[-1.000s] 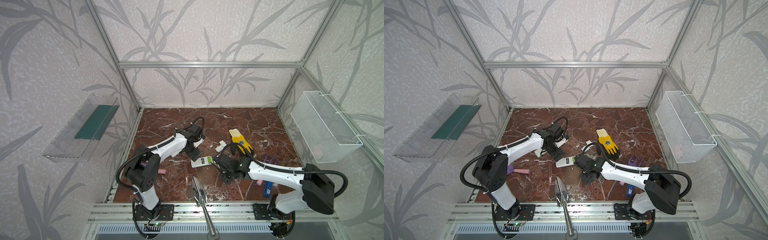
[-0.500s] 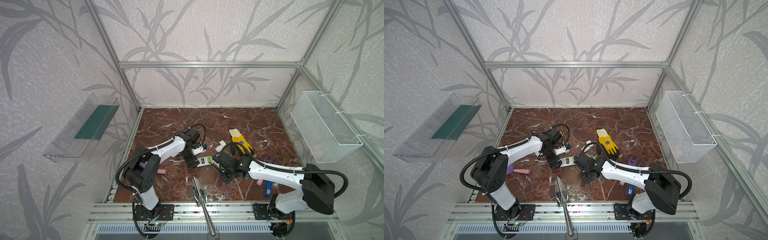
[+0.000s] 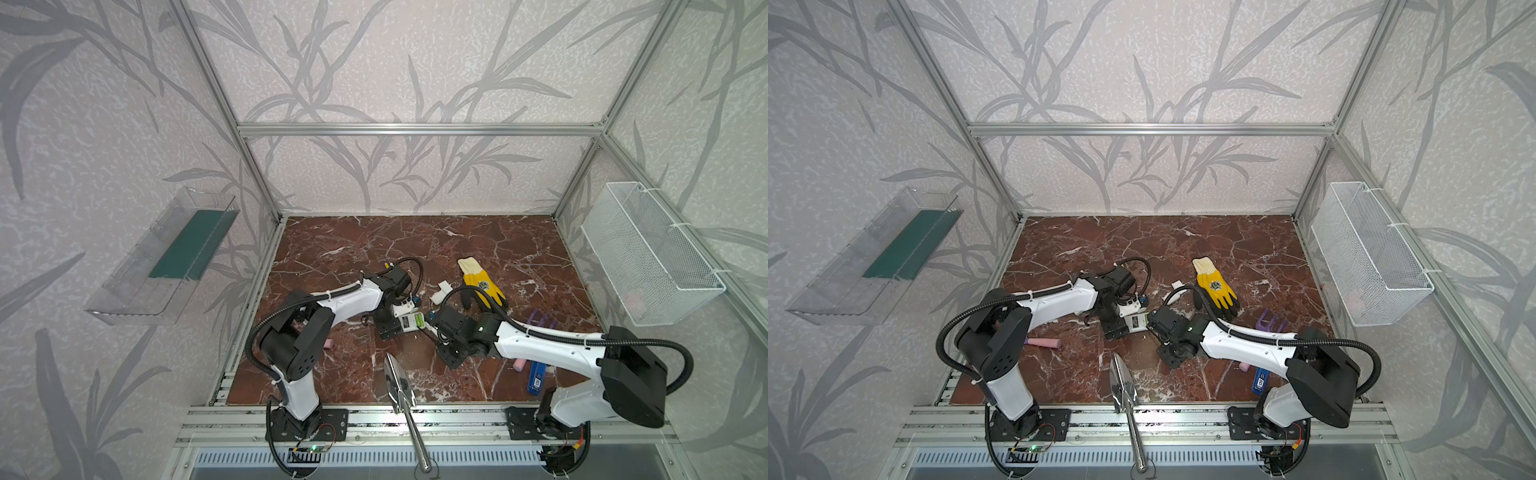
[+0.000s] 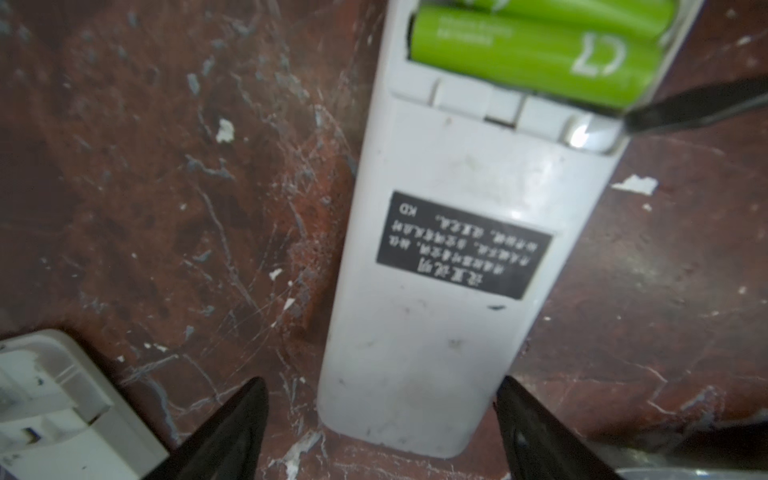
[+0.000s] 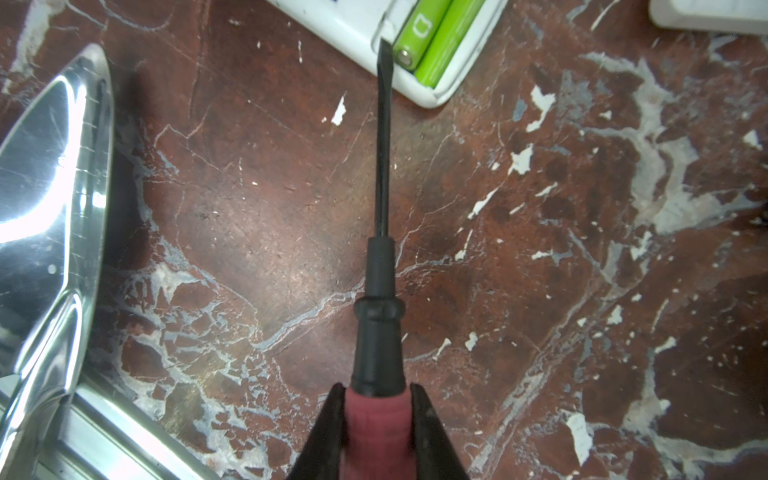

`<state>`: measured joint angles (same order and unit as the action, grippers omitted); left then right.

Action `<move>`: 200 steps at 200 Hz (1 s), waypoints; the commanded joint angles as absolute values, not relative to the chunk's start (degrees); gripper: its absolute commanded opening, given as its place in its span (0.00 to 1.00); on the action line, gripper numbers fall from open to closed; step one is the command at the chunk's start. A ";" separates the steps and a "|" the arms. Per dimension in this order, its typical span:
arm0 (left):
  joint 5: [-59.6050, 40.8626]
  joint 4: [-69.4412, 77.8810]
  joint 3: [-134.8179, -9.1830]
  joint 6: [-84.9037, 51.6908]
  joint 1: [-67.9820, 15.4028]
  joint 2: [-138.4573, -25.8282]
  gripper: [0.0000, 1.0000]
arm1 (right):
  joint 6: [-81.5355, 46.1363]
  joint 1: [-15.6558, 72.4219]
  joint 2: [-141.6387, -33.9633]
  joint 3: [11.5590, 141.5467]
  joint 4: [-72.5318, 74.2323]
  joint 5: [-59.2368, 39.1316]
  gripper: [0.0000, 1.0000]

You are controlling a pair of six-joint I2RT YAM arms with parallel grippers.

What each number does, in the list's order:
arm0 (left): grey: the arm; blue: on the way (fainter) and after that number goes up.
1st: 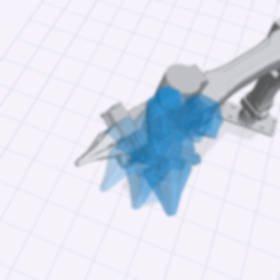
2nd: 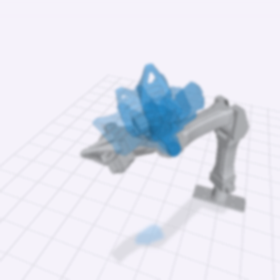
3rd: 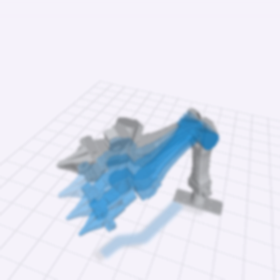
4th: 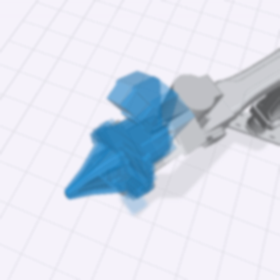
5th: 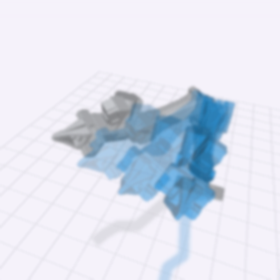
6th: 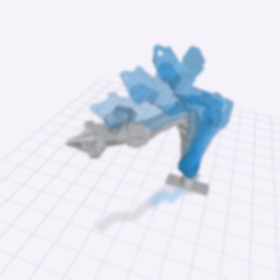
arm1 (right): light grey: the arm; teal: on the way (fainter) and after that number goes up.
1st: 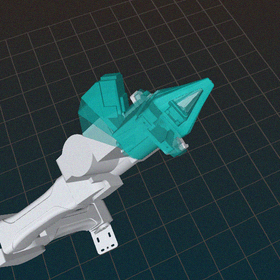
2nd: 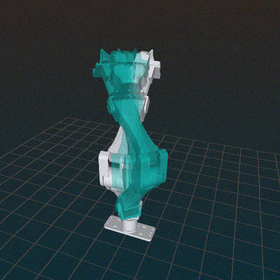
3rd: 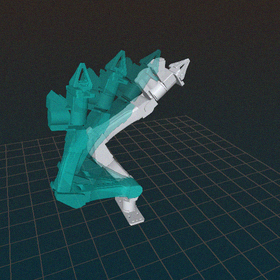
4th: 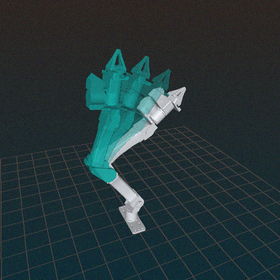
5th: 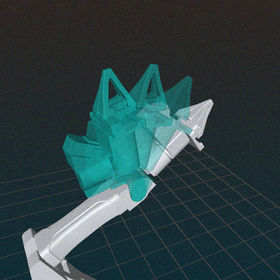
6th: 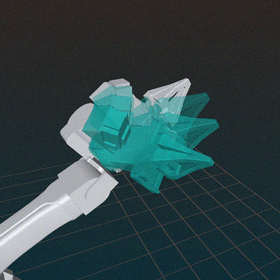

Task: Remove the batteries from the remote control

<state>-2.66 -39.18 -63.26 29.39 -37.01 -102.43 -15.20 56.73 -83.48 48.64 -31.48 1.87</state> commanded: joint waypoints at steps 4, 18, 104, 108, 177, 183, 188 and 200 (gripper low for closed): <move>-1.14 -38.01 -62.53 30.50 -37.98 -104.21 0.81 | -16.32 56.57 -84.41 50.19 -31.32 1.43 0.00; -0.77 -37.96 -62.49 30.44 -38.26 -104.89 0.77 | -16.61 56.39 -84.80 50.27 -31.37 1.41 0.00; 0.93 -38.12 -62.05 31.38 -38.84 -105.73 0.50 | -18.01 55.81 -86.64 51.82 -32.03 5.07 0.00; 1.12 -38.21 -62.20 31.42 -38.81 -105.79 0.50 | -18.02 55.81 -86.86 51.94 -32.04 5.17 0.00; 2.37 -39.46 -62.26 32.02 -39.19 -104.90 0.41 | -19.84 55.79 -86.95 51.06 -29.78 9.38 0.00; 2.51 -39.64 -62.31 32.08 -39.13 -104.83 0.41 | -19.91 55.81 -86.76 50.91 -29.59 9.57 0.00; 2.63 -39.70 -62.39 32.08 -39.19 -104.77 0.41 | -19.79 55.81 -86.59 50.80 -29.45 9.62 0.00; 2.82 -39.96 -62.56 32.24 -39.15 -104.65 0.40 | -19.80 55.81 -86.21 50.71 -29.21 10.09 0.00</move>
